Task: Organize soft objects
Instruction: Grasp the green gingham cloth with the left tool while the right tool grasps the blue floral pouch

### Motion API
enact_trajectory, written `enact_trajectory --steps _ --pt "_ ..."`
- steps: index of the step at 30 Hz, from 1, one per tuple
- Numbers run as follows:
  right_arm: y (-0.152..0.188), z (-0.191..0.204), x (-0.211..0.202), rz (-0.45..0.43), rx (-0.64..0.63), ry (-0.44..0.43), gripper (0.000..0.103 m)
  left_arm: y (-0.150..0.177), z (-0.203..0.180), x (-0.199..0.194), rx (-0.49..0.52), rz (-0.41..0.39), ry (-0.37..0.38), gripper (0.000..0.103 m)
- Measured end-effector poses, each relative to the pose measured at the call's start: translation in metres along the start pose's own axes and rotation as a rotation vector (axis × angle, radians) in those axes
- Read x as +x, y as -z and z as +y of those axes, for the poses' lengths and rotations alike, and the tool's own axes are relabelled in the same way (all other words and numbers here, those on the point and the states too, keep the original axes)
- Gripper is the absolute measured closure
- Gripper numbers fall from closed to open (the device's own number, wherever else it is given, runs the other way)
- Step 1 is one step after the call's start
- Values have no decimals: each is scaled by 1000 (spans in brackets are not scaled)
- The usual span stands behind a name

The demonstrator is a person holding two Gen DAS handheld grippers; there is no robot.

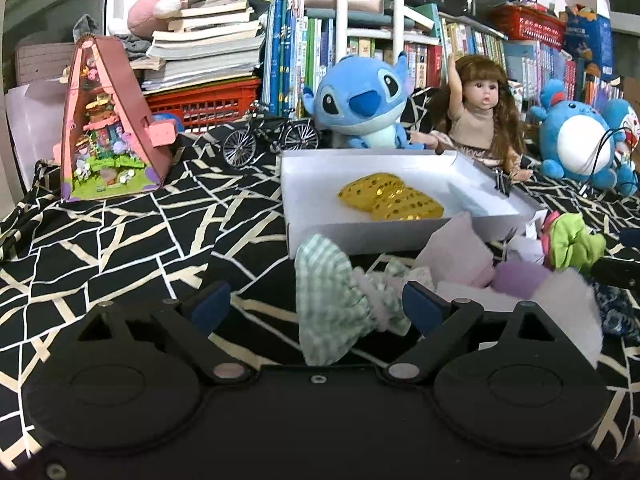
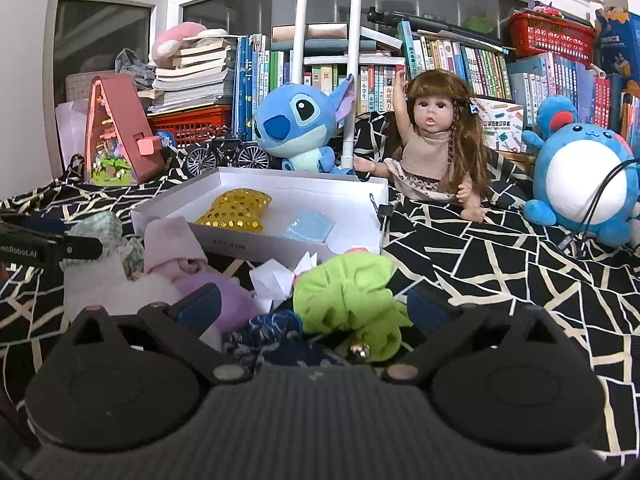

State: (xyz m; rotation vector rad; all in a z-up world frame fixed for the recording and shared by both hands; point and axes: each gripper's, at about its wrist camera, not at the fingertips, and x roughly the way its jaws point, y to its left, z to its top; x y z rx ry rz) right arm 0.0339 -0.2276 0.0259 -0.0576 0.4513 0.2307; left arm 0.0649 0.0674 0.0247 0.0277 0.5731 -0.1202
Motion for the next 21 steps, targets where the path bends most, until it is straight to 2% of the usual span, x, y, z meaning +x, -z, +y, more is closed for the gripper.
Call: enact_trajectory --steps 10,15,21 --pt "17 0 -7 33 -6 39 0 5 4 8 -44 19 4 11" --pt "24 -1 -8 55 -3 51 0 6 7 11 -85 38 52 21" --pt "28 1 -7 71 -12 52 0 4 8 15 -115 48 79 26"
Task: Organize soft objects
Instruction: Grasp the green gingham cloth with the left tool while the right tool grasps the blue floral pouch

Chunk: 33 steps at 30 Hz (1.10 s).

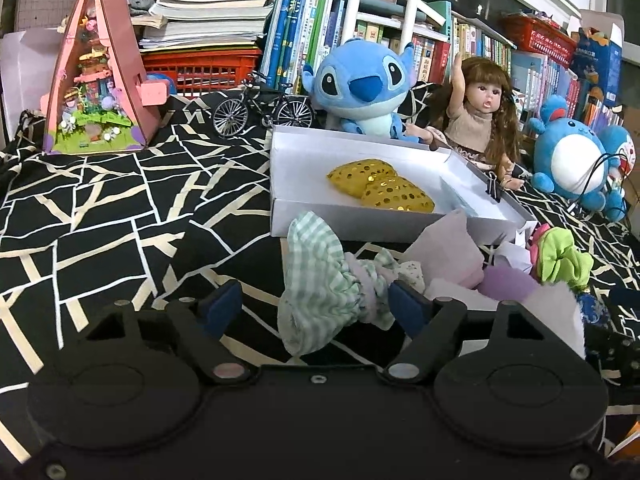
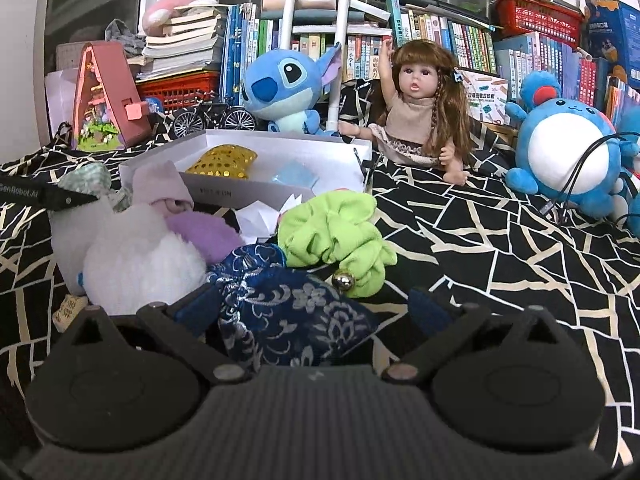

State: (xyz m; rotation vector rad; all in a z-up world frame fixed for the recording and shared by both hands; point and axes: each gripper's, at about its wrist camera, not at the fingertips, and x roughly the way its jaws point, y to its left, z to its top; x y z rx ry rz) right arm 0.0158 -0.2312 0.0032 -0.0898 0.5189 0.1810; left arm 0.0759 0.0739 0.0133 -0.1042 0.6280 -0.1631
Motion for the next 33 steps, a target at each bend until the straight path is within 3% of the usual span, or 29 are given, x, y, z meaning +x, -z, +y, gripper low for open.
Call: enact_trajectory --steps 2,4,11,15,23,33 --pt "1 1 0 1 -4 0 0 0 -1 1 0 2 12 33" --pt "1 0 0 5 -1 -3 0 -1 -2 1 -2 9 46 48" --pt "5 8 1 20 -35 -35 0 -2 -8 1 13 10 79 62" --pt "5 13 2 15 -56 -25 1 0 -15 -3 57 -3 62 71" --pt "5 6 0 13 -11 -22 19 -3 -20 -13 81 -31 61 72" --pt "3 3 -6 -19 23 -16 23 -10 -14 -23 61 -60 48 70"
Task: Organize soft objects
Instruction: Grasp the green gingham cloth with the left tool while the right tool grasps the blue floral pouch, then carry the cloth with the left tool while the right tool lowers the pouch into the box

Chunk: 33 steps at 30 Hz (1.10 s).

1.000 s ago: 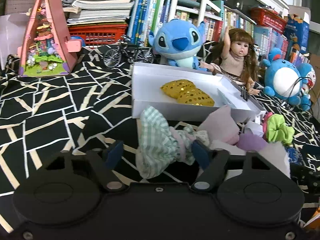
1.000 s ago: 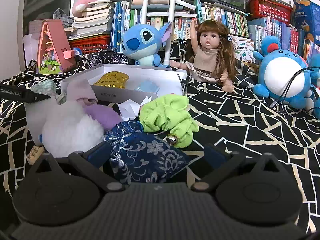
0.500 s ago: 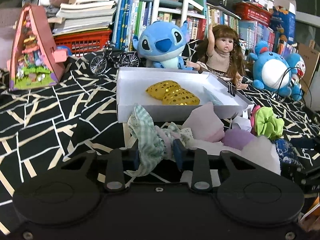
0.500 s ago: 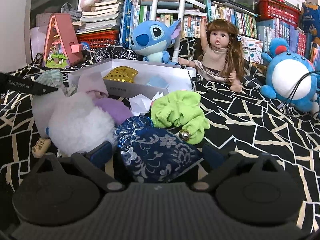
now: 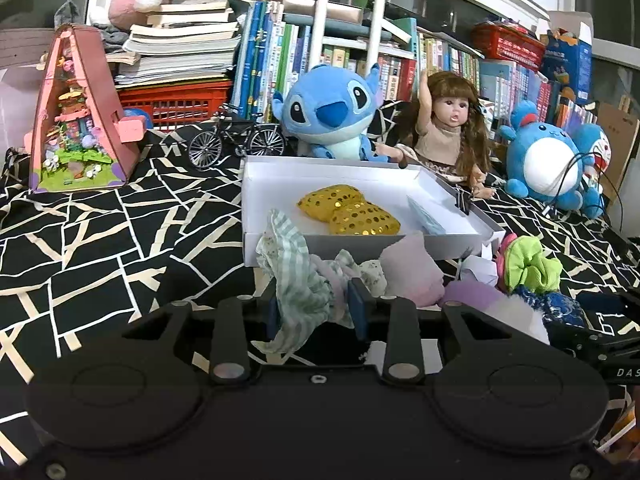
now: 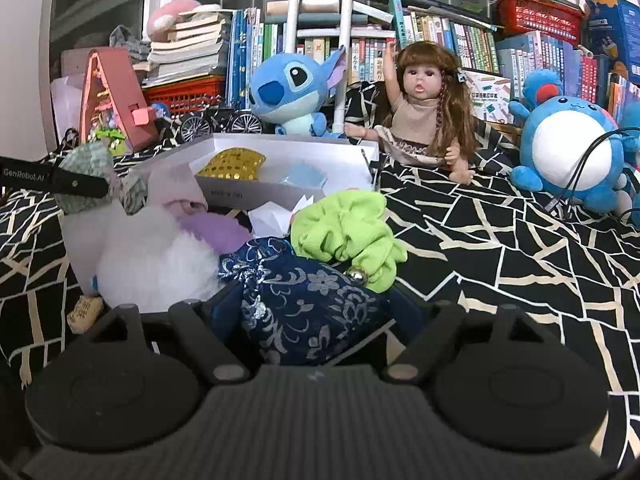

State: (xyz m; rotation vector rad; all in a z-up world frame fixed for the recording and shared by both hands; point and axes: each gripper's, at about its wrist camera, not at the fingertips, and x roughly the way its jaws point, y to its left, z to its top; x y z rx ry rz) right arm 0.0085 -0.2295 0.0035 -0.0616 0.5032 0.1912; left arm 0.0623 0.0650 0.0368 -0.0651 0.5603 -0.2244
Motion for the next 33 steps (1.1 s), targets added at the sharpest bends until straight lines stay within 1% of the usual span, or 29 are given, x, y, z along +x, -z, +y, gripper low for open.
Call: enact_trajectory --steps 9,17,21,26,33 --pt "-9 -5 -9 -49 17 29 25 -6 5 -4 -15 -28 -14 71" --pt "-24 -12 -17 -109 35 66 25 -24 7 -3 -13 -64 -23 71" --pt "-34 -16 -17 -135 40 88 26 -34 8 4 -21 -66 -25 72" --pt "-46 -20 -13 -154 45 94 26 -47 7 15 -38 -53 -28 72" --pt "-63 -24 0 -153 72 96 26 -58 4 28 -37 -45 -31 72"
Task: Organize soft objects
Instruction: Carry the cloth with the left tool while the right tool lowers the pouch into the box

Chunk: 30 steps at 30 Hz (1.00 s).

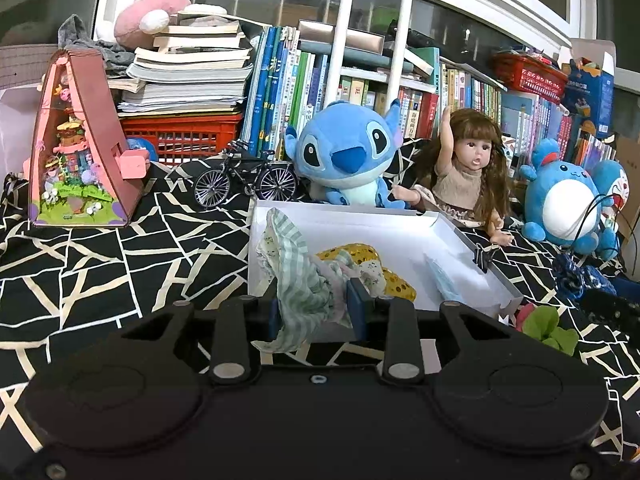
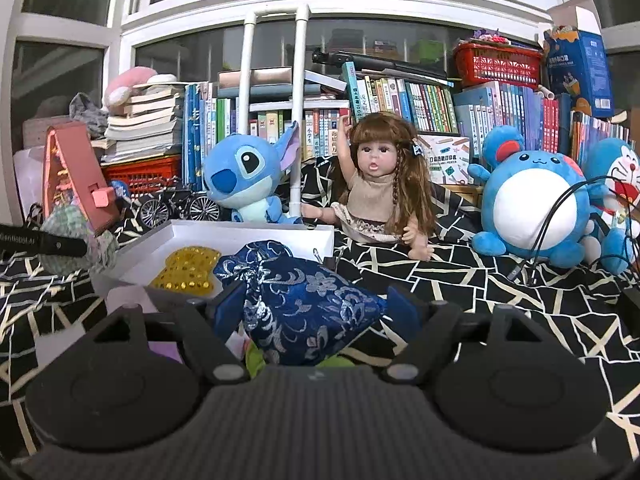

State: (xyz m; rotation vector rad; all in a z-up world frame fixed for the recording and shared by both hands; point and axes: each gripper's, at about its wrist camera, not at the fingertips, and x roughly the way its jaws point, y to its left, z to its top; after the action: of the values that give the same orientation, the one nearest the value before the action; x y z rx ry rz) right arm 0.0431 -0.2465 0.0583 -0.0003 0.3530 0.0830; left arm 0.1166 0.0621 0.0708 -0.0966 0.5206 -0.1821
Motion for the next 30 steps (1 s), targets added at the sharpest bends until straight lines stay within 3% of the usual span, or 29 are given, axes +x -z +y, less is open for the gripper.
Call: enact_trajectory --steps 20,30 --pt "-42 5 64 26 20 -74 26 -24 -8 53 -40 71 2 72" --pt "-47 15 117 120 44 -109 26 -24 -16 93 -28 118 -27 72"
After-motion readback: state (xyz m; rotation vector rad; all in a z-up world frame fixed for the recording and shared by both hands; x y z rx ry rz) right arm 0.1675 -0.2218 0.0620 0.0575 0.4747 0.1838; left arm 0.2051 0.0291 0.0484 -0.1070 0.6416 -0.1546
